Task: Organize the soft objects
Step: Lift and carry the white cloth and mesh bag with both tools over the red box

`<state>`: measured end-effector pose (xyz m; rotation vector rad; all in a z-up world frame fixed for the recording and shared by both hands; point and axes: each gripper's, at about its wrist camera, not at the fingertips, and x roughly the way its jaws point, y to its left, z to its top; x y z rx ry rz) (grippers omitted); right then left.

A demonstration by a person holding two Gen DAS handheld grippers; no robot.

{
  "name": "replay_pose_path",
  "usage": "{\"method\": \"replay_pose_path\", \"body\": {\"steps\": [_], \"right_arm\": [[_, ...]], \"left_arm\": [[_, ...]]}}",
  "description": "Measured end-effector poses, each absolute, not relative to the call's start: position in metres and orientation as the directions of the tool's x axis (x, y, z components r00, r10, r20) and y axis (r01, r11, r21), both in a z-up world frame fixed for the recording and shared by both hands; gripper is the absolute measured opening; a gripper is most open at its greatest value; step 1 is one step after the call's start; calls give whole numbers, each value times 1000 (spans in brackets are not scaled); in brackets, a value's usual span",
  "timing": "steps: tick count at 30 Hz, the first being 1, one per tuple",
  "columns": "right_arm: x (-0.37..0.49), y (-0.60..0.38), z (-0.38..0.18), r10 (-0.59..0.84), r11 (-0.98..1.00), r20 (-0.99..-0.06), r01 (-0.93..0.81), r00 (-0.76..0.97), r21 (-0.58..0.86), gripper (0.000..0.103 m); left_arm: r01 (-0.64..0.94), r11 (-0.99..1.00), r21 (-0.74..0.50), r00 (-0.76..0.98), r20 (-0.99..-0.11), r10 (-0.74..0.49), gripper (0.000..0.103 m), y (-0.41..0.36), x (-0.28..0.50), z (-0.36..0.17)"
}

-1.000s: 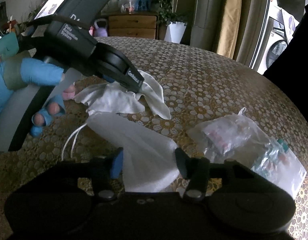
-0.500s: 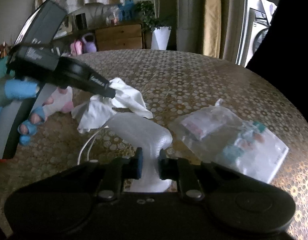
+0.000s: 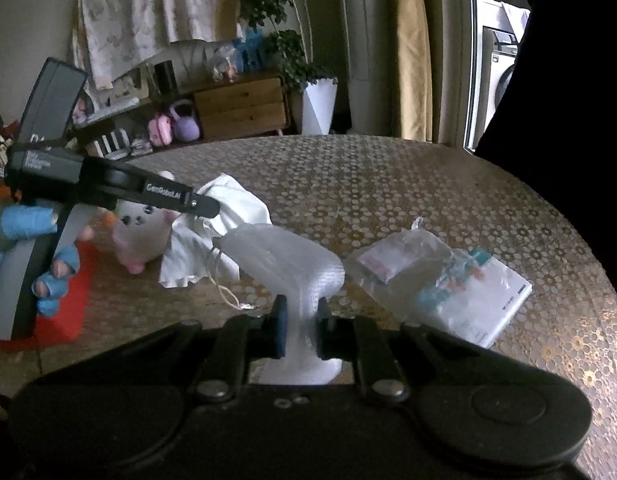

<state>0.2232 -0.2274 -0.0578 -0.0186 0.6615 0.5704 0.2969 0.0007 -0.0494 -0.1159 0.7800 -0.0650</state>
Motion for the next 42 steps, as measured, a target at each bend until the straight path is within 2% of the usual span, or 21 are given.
{"method": "replay_pose_path", "body": {"steps": [9, 23, 34, 42], "right_arm": [[192, -225, -30, 544, 820, -569, -534, 617, 205, 12], [149, -180, 9, 626, 751, -517, -630, 583, 199, 12], [133, -110, 29, 691, 675, -494, -715, 527, 181, 12], [128, -59, 26, 701, 639, -524, -752, 484, 159, 12]], "left_arm": [[19, 992, -124, 718, -688, -100, 12, 20, 240, -8], [-39, 992, -123, 756, -653, -52, 12, 72, 170, 34], [-131, 984, -120, 760, -649, 23, 12, 130, 126, 46], [-219, 970, -108, 751, -653, 97, 12, 178, 109, 39]]}}
